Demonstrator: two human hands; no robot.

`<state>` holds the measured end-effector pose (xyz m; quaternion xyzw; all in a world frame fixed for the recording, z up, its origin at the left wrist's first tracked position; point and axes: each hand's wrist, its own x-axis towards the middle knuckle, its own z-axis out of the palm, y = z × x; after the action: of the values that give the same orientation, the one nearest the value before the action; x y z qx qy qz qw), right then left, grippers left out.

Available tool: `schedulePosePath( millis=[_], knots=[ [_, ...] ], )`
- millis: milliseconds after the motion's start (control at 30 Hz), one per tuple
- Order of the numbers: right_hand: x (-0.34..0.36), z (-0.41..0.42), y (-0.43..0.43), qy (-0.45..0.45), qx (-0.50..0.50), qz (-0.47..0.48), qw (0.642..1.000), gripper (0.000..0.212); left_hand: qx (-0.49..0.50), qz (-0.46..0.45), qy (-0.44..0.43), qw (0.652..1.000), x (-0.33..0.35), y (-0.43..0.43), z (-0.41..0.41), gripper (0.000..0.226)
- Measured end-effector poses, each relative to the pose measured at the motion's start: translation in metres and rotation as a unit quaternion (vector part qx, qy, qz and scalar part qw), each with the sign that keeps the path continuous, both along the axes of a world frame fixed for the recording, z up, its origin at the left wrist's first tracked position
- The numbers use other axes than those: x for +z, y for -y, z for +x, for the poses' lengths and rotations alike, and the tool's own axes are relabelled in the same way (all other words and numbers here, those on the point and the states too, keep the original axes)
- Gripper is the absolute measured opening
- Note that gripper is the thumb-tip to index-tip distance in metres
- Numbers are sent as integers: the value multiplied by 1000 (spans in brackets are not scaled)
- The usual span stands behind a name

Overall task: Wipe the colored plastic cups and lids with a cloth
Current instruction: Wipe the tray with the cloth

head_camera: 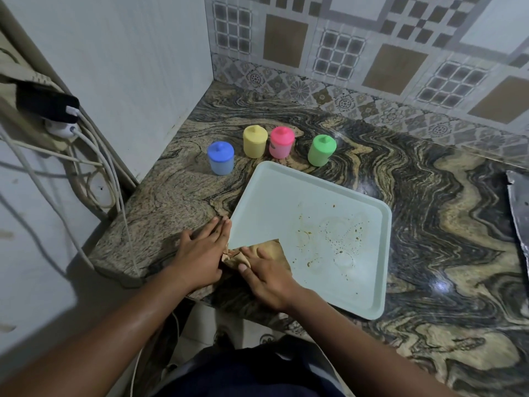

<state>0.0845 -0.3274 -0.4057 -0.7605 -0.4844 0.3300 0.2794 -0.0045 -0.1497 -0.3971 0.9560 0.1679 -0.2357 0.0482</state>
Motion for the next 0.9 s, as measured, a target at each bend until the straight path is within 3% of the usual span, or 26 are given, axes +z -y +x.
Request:
schedulePosePath(
  millis=[267,400,600,700,900],
  knots=[
    [17,13,21,-103,-113,16,988,34,5,-51,-51,997,10,-2,7,96],
    [27,32,18,-129,-228,71,963,36,15,-75,-47,996,11,-2,10,87],
    [42,100,1,-130,-352,95,922,40,32,-87,-50,994,9,0,10,94],
    [37,140,-5,-84,-384,56,918,53,34,-92,-54,994,9,-1,12,99],
    [34,189,-8,121,-335,-2,934,22,65,-136,-43,988,6,4,13,125]
  ],
)
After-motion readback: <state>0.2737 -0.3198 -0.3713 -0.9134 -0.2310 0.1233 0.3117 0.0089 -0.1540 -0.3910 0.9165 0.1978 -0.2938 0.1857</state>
